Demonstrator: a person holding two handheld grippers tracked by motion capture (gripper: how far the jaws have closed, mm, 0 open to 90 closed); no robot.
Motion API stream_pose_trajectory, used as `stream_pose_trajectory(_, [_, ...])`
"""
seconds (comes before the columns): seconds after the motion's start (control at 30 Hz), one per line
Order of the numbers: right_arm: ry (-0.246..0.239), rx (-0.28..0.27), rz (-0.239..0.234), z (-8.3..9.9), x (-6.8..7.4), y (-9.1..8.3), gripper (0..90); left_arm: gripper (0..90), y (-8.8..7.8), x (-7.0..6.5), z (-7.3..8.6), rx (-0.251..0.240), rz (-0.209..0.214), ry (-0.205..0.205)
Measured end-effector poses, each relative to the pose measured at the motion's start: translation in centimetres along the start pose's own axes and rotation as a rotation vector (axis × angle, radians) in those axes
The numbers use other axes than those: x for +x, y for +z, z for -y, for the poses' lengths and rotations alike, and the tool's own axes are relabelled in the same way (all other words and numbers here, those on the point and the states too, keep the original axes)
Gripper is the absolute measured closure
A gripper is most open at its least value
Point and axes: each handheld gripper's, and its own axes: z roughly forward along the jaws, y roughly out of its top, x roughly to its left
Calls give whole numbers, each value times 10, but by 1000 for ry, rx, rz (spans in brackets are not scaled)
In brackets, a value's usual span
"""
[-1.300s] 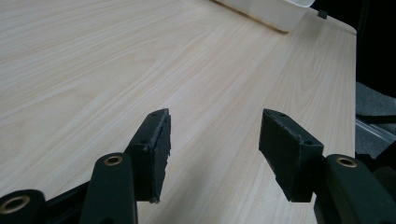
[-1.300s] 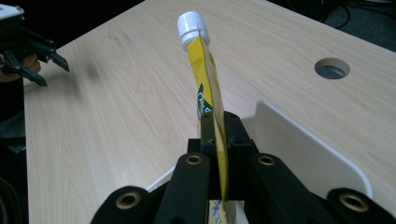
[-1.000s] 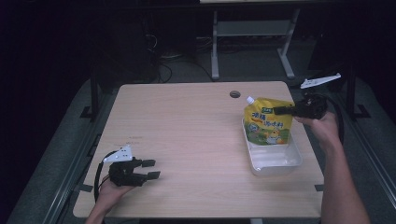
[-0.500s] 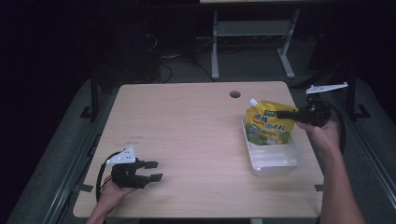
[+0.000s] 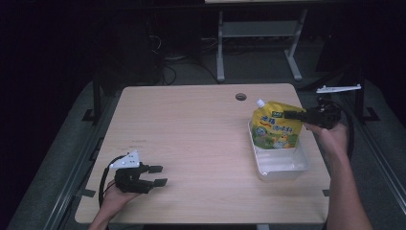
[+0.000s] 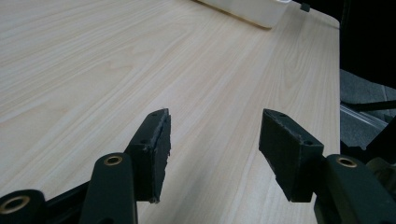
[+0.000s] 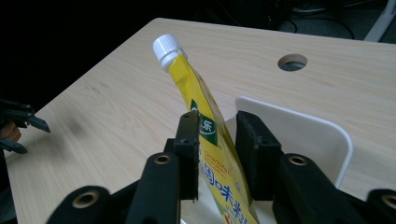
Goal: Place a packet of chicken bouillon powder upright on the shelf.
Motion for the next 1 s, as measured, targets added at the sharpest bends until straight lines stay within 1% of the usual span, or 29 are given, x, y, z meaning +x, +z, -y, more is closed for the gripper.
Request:
stream_pose_trajectory(0.13, [-10, -20, 9, -5, 2, -2, 644, 430, 1, 0, 0, 0, 1, 0])
stream_pose_trajectory(0.23, [-25, -7, 14, -11, 4, -3, 642, 429, 1, 0, 0, 1, 1, -1])
stream_pose_trajectory(0.4, [-47, -21, 16, -23, 9, -9, 640, 428, 1, 1, 0, 1, -1, -4])
stream_pose_trajectory(0.43, [-47, -21, 16, -23, 9, -9, 640, 427, 1, 1, 0, 1, -1, -4])
stream_pose_trajectory(0.47, [-59, -26, 15, -27, 13, -11, 637, 426, 1, 1, 0, -1, 0, -7])
stream_pose_trajectory(0.53, [-68, -32, 9, -31, 16, -12, 633, 424, 1, 1, 0, -1, 1, -9])
stream_pose_trajectory(0.63, [-88, -30, 3, -34, 21, -12, 628, 423, 2, 2, 0, 8, 2, -3])
stream_pose_trajectory(0.77, [-108, -35, -9, -38, 27, -12, 628, 423, 3, 2, 0, 6, 5, -6])
stream_pose_trajectory(1.0, [-118, -20, -28, -39, 33, -5, 620, 422, 3, 3, 0, 4, 7, -9])
